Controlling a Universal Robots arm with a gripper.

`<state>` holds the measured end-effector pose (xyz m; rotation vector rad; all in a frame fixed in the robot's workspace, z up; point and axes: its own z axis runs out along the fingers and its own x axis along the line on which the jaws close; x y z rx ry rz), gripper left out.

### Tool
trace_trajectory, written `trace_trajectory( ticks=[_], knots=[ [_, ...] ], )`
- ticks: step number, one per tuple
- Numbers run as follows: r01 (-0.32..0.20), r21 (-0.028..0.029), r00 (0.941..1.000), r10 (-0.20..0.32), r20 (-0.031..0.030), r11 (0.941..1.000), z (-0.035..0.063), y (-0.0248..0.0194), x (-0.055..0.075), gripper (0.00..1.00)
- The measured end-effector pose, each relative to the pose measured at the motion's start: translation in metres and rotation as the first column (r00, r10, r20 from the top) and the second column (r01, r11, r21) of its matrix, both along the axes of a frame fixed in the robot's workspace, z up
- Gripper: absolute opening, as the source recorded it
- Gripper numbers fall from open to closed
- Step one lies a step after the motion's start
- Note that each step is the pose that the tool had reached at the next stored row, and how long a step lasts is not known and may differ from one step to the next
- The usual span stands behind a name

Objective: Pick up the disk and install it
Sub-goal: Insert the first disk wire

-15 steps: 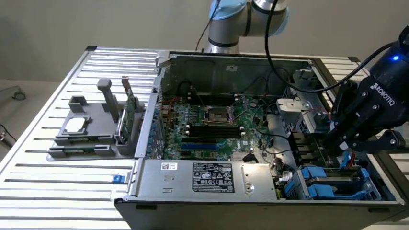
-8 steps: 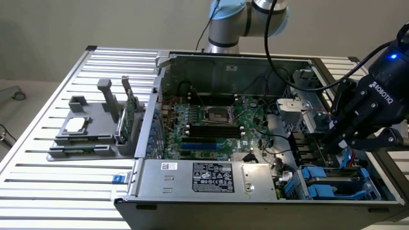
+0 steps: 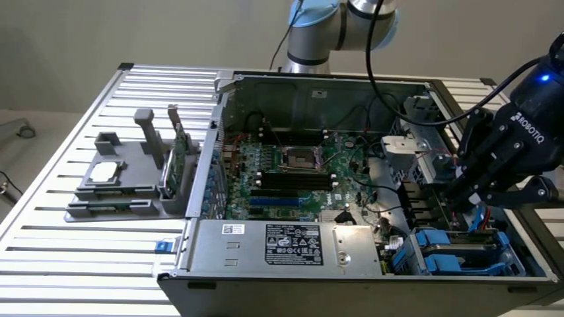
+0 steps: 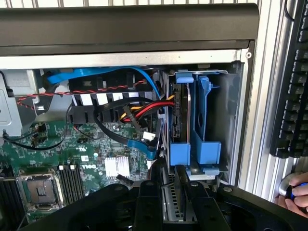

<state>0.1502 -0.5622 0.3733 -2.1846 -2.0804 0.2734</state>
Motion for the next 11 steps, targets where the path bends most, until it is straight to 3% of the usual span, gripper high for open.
trace_trajectory(
  ticks=[11],
  knots=[
    [0.000, 0.0001, 1.0000, 0.000, 0.0093, 1.0000, -0.0019, 0.0024, 0.0003, 0.26]
  ],
)
